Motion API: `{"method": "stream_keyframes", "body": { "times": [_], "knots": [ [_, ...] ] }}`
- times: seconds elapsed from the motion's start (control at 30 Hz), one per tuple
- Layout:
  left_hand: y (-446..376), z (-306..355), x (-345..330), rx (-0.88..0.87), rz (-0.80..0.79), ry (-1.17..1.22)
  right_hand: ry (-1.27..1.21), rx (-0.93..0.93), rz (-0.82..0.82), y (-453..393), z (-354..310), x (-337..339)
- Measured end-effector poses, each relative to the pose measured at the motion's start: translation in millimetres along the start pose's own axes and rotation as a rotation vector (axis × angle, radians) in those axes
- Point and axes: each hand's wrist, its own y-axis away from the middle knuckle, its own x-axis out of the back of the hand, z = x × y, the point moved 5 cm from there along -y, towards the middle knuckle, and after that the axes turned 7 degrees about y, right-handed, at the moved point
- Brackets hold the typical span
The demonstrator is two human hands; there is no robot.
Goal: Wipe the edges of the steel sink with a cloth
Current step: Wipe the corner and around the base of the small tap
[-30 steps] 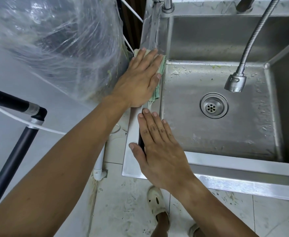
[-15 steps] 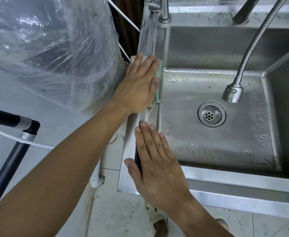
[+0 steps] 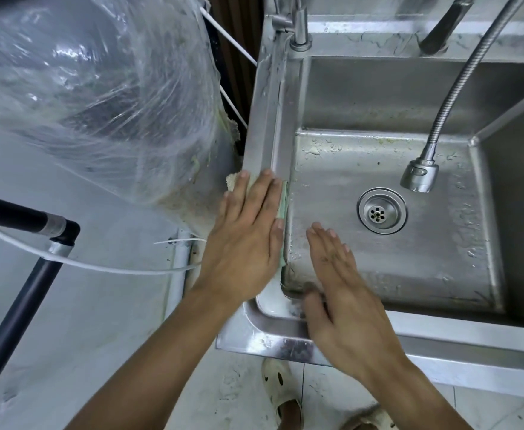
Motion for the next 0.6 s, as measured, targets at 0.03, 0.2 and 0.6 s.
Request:
{"method": "stream_keyframes", "body": {
  "times": [0.03,0.2,0.6],
  "knots": [
    [-9.3,0.0,0.4,0.007,0.004,-0.01,-0.029,-0.002,0.017,-8.8,1.9,6.2],
    [-72.3,-11.9,3.0,0.002,-0.051,-0.033,-0.072,-0.067,0.078,-78.4,23.0,38.3],
    [61.1,14.5,-12.4,0.067,0.067,0.043,0.425,0.724,-0.072,-173.1,-19.5,45.8]
  ]
}}
